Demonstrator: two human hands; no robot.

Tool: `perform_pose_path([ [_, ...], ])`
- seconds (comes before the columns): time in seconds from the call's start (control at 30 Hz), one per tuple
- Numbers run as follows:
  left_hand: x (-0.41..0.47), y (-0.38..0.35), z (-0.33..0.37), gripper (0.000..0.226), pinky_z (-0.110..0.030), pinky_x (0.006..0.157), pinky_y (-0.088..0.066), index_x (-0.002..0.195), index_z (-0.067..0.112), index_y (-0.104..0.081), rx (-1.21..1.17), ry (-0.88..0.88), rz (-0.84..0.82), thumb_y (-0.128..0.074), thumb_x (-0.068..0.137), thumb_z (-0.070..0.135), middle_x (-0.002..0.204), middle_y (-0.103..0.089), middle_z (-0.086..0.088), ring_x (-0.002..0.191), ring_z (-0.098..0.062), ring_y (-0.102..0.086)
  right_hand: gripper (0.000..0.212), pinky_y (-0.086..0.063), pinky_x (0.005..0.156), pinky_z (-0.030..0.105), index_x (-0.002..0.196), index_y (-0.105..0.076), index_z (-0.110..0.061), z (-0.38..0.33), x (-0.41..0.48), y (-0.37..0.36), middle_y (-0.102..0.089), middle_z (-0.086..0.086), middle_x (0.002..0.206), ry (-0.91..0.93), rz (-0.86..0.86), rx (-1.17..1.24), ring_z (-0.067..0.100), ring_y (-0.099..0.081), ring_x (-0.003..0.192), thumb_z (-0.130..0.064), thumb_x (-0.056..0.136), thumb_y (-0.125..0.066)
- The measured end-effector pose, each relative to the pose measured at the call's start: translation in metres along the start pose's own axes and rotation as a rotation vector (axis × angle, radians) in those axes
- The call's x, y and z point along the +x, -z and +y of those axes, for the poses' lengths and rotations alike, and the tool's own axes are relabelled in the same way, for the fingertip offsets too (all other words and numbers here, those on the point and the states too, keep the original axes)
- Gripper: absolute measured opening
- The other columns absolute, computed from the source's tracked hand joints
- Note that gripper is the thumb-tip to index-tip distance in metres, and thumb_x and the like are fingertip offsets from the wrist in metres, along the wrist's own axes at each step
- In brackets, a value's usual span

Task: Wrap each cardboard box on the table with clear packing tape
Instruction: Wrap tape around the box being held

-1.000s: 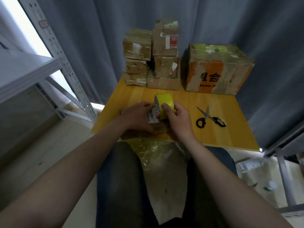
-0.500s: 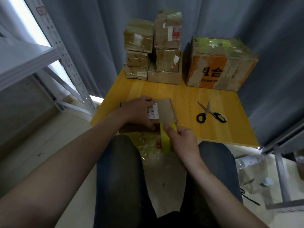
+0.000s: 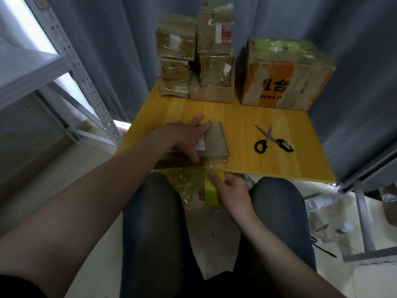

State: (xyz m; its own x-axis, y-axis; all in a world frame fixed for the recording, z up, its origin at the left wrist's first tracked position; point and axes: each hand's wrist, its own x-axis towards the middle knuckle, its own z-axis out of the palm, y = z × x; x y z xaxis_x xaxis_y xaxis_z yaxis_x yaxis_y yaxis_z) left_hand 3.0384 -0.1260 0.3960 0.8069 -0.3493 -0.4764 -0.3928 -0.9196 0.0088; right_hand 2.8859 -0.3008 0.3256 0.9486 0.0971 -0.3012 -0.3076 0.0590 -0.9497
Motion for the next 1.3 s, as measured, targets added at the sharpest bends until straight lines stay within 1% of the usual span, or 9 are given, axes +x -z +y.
perform_pose_path([
  [0.07, 0.006, 0.0, 0.0, 0.149, -0.065, 0.118, -0.027, 0.151, 0.045, 0.031, 0.011, -0.039, -0.042, -0.077, 0.053, 0.072, 0.16, 0.038, 0.021, 0.155, -0.043, 0.005, 0.042, -0.064, 0.072, 0.044, 0.11, -0.064, 0.015, 0.001, 0.0, 0.001, -0.077, 0.024, 0.085, -0.004, 0.003, 0.032, 0.034, -0.078, 0.077, -0.026, 0.102, -0.064],
  [0.17, -0.006, -0.009, 0.001, 0.123, -0.078, 0.113, -0.014, 0.153, 0.045, 0.028, 0.057, -0.126, 0.016, -0.071, 0.082, 0.063, 0.16, 0.036, 0.024, 0.153, -0.034, 0.025, 0.046, -0.064, 0.069, 0.044, 0.108, -0.062, 0.016, 0.004, 0.004, 0.001, -0.075, 0.028, 0.086, -0.001, 0.006, 0.036, 0.037, -0.077, 0.075, -0.029, 0.101, -0.065],
  [0.27, -0.02, -0.028, 0.0, 0.094, -0.08, 0.113, -0.01, 0.154, 0.051, 0.021, 0.097, -0.24, 0.125, -0.053, 0.096, 0.062, 0.163, 0.025, 0.027, 0.155, -0.027, 0.022, 0.058, -0.063, 0.073, 0.057, 0.103, -0.059, 0.016, 0.01, 0.007, 0.0, -0.071, 0.035, 0.088, 0.024, 0.004, 0.021, 0.046, -0.074, 0.077, -0.04, 0.098, -0.069],
  [0.4, -0.03, -0.051, 0.003, 0.068, -0.081, 0.111, -0.012, 0.149, 0.059, 0.02, 0.232, -0.28, 0.241, -0.031, 0.104, 0.057, 0.161, 0.023, 0.032, 0.155, -0.035, 0.018, 0.032, -0.06, 0.06, 0.035, 0.105, -0.067, 0.007, 0.011, 0.009, 0.003, -0.076, 0.027, 0.087, -0.024, -0.035, 0.11, 0.035, -0.076, 0.071, -0.024, 0.103, -0.062],
  [0.73, -0.031, -0.063, 0.008, 0.064, -0.084, 0.107, -0.016, 0.139, 0.063, 0.035, 0.298, -0.26, 0.345, -0.013, 0.098, 0.055, 0.165, 0.023, 0.024, 0.155, -0.039, 0.018, 0.031, -0.061, 0.061, 0.033, 0.109, -0.069, 0.004, 0.012, 0.006, 0.005, -0.077, 0.024, 0.089, -0.004, -0.026, 0.106, 0.034, -0.077, 0.075, -0.025, 0.104, -0.059],
  [0.9, -0.033, -0.064, 0.013, 0.069, -0.085, 0.107, -0.016, 0.147, 0.058, 0.026, 0.284, -0.232, 0.34, -0.021, 0.098, 0.056, 0.164, 0.025, 0.023, 0.154, -0.039, 0.018, 0.032, -0.063, 0.068, 0.038, 0.106, -0.071, 0.001, 0.015, 0.003, 0.007, -0.077, 0.023, 0.087, 0.03, -0.015, 0.074, 0.035, -0.077, 0.075, -0.027, 0.106, -0.057],
  [1.03, -0.032, -0.067, 0.015, 0.101, -0.084, 0.106, -0.023, 0.151, 0.052, 0.021, 0.326, -0.197, 0.391, -0.063, 0.097, 0.042, 0.165, 0.02, 0.017, 0.155, -0.04, 0.012, 0.034, -0.063, 0.071, 0.037, 0.102, -0.073, -0.004, 0.015, -0.001, 0.007, -0.078, 0.018, 0.082, 0.063, -0.012, -0.019, 0.033, -0.077, 0.076, -0.031, 0.107, -0.053],
  [1.17, -0.031, -0.057, 0.011, 0.104, -0.078, 0.109, -0.027, 0.154, 0.054, 0.009, 0.261, -0.234, 0.363, -0.073, 0.093, 0.03, 0.167, 0.008, 0.02, 0.157, -0.034, 0.005, 0.035, -0.062, 0.068, 0.036, 0.1, -0.073, -0.003, 0.005, -0.006, 0.008, -0.078, 0.018, 0.081, 0.052, -0.014, -0.022, 0.032, -0.077, 0.073, -0.031, 0.107, -0.054],
  [1.3, -0.038, -0.037, 0.007, 0.102, -0.054, 0.114, -0.041, 0.157, 0.045, -0.01, 0.007, -0.304, 0.384, -0.081, 0.084, 0.036, 0.164, -0.028, 0.007, 0.15, -0.022, -0.03, 0.047, -0.061, 0.067, 0.042, 0.093, -0.07, 0.001, -0.01, -0.011, 0.008, -0.075, 0.022, 0.078, 0.133, 0.037, -0.087, 0.038, -0.075, 0.076, -0.043, 0.105, -0.057],
])
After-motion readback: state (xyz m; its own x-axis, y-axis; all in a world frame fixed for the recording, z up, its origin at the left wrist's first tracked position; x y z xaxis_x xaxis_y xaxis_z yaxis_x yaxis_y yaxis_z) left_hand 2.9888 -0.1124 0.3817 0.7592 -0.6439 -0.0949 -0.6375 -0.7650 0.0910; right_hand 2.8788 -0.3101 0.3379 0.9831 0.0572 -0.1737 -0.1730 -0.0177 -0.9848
